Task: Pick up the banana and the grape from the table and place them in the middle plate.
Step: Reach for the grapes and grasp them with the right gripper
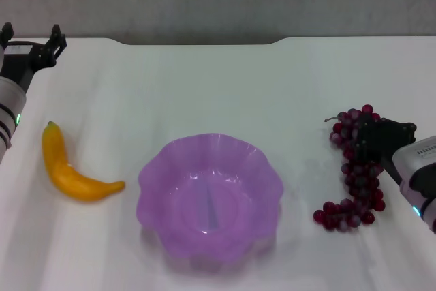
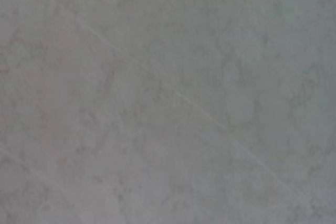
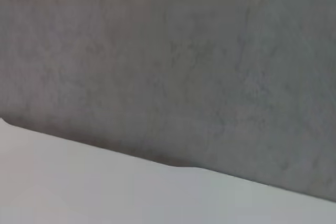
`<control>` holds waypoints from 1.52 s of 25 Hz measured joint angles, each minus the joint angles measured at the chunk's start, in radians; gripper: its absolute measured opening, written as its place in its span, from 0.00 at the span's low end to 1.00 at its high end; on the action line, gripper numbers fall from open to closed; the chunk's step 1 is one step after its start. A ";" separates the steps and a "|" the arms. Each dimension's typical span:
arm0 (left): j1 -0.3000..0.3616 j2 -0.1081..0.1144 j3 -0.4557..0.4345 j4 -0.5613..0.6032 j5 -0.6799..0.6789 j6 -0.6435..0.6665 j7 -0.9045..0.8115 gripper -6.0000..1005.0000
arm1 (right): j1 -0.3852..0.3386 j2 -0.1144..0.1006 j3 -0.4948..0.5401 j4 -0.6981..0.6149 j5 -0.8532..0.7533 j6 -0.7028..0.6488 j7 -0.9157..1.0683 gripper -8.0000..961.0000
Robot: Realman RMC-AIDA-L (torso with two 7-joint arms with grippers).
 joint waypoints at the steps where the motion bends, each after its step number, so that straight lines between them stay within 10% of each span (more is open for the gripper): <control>1: 0.000 0.000 0.000 0.000 0.000 0.000 0.000 0.90 | 0.000 0.000 0.001 -0.007 0.000 0.004 0.001 0.01; 8: 0.000 0.000 0.000 0.001 0.005 0.000 0.000 0.90 | -0.006 -0.001 0.026 -0.039 0.000 0.005 0.001 0.05; 29: 0.000 -0.001 0.000 -0.001 0.007 0.000 0.000 0.90 | 0.014 0.001 0.041 -0.043 0.000 0.251 0.056 0.93; 38: 0.019 0.002 0.000 0.000 0.007 0.000 0.000 0.90 | -0.032 -0.002 0.096 -0.046 -0.003 0.217 0.073 0.93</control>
